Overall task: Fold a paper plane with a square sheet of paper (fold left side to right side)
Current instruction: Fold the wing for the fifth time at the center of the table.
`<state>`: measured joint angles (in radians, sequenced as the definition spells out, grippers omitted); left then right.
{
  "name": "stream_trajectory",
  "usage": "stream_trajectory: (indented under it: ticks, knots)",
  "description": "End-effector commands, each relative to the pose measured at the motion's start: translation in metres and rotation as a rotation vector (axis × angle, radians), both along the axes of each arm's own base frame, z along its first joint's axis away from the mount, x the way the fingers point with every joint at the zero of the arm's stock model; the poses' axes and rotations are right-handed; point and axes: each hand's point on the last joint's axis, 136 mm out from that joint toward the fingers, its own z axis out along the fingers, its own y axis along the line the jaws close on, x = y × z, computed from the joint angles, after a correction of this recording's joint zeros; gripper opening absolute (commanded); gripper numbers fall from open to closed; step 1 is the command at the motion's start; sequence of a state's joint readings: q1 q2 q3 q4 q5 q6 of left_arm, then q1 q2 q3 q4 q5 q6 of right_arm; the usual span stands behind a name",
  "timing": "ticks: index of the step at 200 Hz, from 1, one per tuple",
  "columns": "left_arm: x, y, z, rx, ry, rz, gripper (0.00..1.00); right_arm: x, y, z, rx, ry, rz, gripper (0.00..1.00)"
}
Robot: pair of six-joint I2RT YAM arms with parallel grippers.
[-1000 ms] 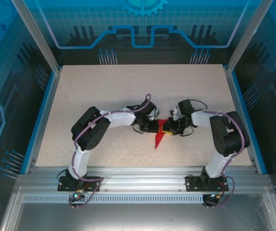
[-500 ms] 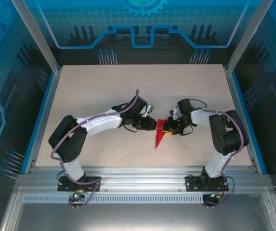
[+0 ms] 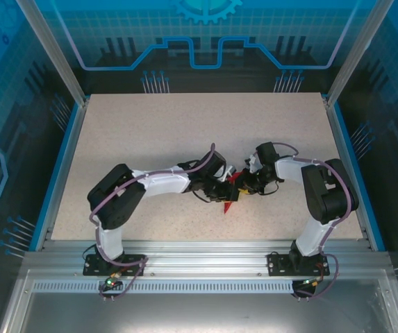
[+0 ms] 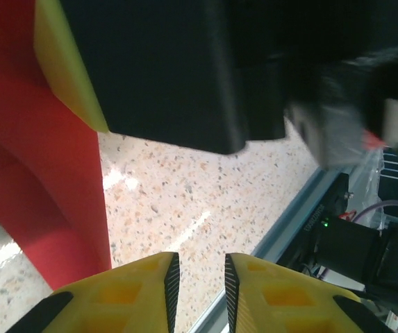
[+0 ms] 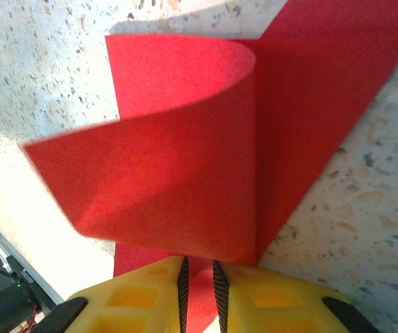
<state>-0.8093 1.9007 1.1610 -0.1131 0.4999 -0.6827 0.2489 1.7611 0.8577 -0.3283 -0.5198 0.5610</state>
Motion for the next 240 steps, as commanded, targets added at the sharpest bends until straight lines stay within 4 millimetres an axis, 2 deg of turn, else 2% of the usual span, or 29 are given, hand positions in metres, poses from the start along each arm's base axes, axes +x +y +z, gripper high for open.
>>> stream_trajectory:
  ticks: [1,85,125,180,240]
  knots:
    - [-0.003,-0.013,0.002,-0.03,0.035,-0.025,0.28,-0.015,-0.017,-0.031,-0.122,0.083,-0.021,0.21]
    - [-0.016,0.005,-0.044,0.099,0.124,-0.002,0.27,-0.015,-0.017,-0.031,-0.124,0.081,-0.019,0.21]
    - [-0.02,0.007,-0.052,0.115,0.144,0.001,0.27,-0.015,-0.018,-0.032,-0.125,0.081,-0.021,0.21]
    - [-0.023,0.023,-0.063,0.175,0.143,0.038,0.21,-0.015,-0.019,-0.031,-0.133,0.079,-0.024,0.21]
    - [-0.03,0.034,-0.077,0.222,0.182,0.065,0.2,-0.012,-0.015,-0.028,-0.106,0.062,-0.028,0.21]
